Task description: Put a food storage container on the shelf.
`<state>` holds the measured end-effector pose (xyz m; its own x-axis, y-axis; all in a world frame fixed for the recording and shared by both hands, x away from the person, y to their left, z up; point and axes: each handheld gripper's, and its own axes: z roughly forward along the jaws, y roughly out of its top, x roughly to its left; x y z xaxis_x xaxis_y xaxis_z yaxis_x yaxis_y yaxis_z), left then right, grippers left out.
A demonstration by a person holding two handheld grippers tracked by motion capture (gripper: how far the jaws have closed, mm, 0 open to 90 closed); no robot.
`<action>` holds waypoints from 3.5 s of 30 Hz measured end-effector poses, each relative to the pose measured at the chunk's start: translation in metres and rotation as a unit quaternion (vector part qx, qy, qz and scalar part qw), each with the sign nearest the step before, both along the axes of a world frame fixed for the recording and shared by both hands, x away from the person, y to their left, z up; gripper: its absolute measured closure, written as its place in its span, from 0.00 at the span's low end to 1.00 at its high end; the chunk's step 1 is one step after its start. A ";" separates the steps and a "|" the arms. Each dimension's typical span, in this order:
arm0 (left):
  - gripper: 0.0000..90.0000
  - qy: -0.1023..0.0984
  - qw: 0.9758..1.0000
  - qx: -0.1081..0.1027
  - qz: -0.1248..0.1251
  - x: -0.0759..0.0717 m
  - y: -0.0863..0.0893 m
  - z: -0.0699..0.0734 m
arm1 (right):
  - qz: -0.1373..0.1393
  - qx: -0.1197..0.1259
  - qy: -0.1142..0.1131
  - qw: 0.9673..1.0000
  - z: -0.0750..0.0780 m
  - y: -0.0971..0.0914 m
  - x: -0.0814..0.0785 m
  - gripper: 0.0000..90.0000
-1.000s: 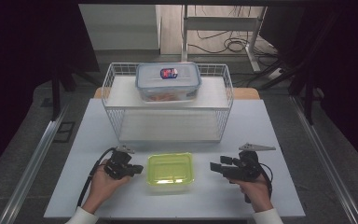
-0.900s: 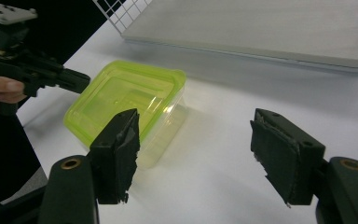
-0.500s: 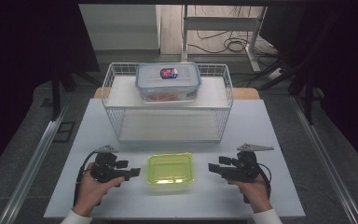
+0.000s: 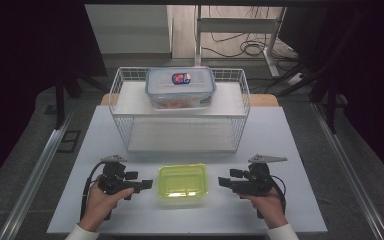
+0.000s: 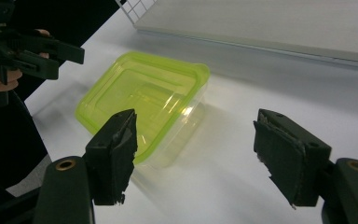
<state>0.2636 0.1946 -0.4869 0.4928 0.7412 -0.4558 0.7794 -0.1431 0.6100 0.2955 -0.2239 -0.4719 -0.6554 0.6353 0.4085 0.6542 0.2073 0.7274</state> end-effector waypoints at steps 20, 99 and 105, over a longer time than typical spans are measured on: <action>0.35 0.053 0.995 -0.079 -0.002 0.019 -0.017 -0.023 | 0.025 -0.011 0.007 1.000 -0.012 0.042 0.007 0.37; 0.86 -0.058 0.995 -0.077 -0.035 -0.017 -0.025 0.001 | 0.036 0.076 0.007 0.996 -0.013 0.037 -0.010 0.89; 0.86 -0.076 0.994 -0.072 -0.038 -0.019 -0.024 0.014 | 0.041 0.076 -0.010 0.996 -0.004 0.037 -0.010 0.89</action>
<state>0.2447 0.1709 -0.4730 0.6160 0.6320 -0.4703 0.6669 -0.1007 0.7383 0.2852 -0.1865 -0.4764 -0.7116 0.5109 0.4823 0.6248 0.1463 0.7669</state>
